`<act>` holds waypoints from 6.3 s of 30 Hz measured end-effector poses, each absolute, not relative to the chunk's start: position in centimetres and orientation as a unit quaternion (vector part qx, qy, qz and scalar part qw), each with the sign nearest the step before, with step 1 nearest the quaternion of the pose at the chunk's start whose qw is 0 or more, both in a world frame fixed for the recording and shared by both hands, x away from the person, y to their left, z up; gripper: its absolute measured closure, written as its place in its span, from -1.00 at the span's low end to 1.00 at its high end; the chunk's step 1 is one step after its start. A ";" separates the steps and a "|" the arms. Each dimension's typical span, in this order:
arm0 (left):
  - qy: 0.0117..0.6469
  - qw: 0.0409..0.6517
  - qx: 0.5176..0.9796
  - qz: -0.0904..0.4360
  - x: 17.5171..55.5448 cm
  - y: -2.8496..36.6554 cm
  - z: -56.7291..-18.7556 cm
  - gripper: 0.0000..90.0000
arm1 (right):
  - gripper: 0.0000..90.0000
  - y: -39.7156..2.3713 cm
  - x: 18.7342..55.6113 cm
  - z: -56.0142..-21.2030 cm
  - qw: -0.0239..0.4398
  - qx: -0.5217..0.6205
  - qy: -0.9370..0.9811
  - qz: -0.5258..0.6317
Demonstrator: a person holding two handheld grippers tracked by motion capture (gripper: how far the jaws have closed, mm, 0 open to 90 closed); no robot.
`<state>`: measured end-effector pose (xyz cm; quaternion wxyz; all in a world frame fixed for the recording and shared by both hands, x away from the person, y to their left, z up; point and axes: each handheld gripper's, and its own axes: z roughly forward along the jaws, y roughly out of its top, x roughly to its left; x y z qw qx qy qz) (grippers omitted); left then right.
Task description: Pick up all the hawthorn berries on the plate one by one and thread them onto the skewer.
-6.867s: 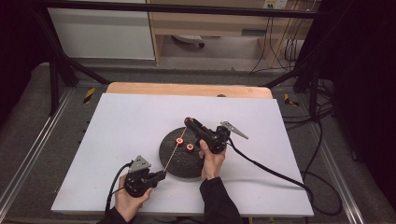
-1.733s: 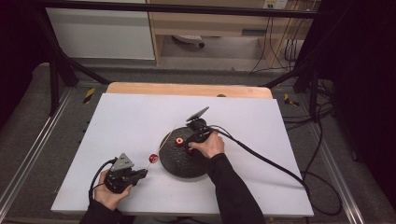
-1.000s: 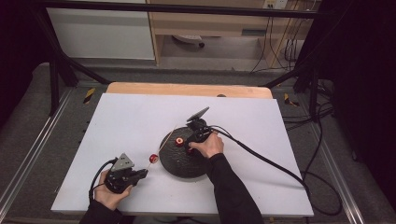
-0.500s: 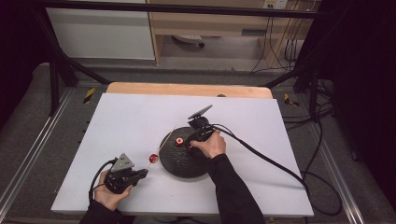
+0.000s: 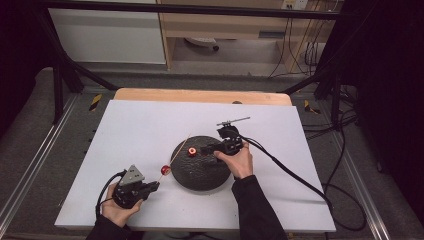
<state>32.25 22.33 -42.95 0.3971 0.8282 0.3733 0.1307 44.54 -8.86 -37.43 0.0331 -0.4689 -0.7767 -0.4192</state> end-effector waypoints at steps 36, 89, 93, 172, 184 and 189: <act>0.376 0.406 0.822 0.133 31.2 20.5 -42.7 0.96 | 0.35 -11.0 42.0 -39.1 -0.012 -0.459 -0.598 -0.657; 0.385 0.415 0.817 0.106 31.0 18.2 -43.1 0.96 | 0.35 -10.3 42.3 -40.0 -0.055 -0.437 -0.565 -0.697; 0.395 0.423 0.810 0.098 31.0 18.0 -43.0 0.96 | 0.35 -10.2 42.2 -40.3 -0.054 -0.438 -0.566 -0.696; 0.426 0.430 0.788 0.112 30.8 15.3 -43.5 0.97 | 0.37 -10.1 41.3 -40.2 -0.034 -0.448 -0.582 -0.678; 0.420 0.429 0.792 0.112 31.3 15.3 -43.6 0.97 | 0.38 -10.3 41.0 -40.3 -0.032 -0.455 -0.580 -0.675; 0.414 0.426 0.796 0.113 31.4 15.3 -43.5 0.97 | 0.39 -10.3 40.9 -40.4 -0.029 -0.455 -0.582 -0.673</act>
